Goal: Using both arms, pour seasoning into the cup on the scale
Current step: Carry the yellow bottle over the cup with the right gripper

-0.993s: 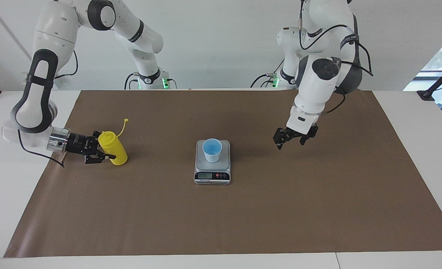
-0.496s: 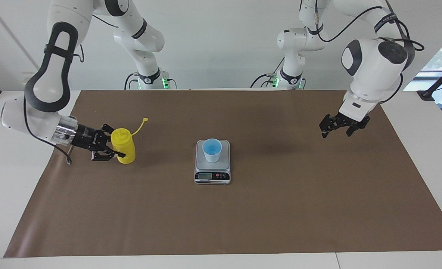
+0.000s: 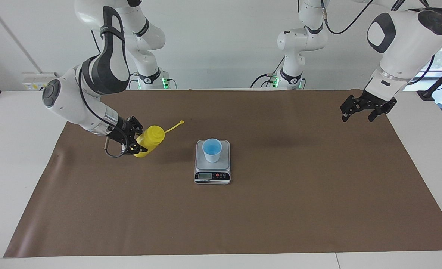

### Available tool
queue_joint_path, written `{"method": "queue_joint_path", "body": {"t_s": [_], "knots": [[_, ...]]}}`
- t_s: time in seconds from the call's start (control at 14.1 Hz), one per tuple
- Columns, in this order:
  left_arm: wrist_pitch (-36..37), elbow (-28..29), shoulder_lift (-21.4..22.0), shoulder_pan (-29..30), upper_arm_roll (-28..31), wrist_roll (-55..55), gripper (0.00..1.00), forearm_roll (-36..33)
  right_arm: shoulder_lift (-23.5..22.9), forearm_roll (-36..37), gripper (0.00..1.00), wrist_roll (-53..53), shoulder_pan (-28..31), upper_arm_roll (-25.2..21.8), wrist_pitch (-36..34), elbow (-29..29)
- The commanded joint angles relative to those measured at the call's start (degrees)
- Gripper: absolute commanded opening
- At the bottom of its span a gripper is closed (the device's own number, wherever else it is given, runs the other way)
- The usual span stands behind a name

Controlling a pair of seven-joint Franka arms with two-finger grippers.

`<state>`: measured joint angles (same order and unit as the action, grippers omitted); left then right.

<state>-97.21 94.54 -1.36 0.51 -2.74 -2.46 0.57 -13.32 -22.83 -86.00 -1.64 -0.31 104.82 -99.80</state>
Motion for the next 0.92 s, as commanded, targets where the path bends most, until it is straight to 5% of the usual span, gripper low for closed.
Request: {"method": "queue_joint_path", "body": {"t_s": [0.0, 0.21, 0.85], "knots": [[5.5, -4.4, -0.8, 0.3, -0.5, -1.2, 1.00, 0.8, 0.0, 5.8, 0.00, -6.7, -3.2, 0.0, 1.7, 0.8], [10.1, -2.5, 1.8, -0.3, -0.7, -1.3, 1.00, 1.2, 0.0, 15.0, 0.00, -13.6, -8.1, 0.0, 4.2, 0.7], [9.1, -1.6, 2.3, -0.1, -0.6, -1.3, 1.00, 2.7, -0.8, 36.4, 0.00, -25.0, -17.7, 0.1, 4.4, 2.0]]}}
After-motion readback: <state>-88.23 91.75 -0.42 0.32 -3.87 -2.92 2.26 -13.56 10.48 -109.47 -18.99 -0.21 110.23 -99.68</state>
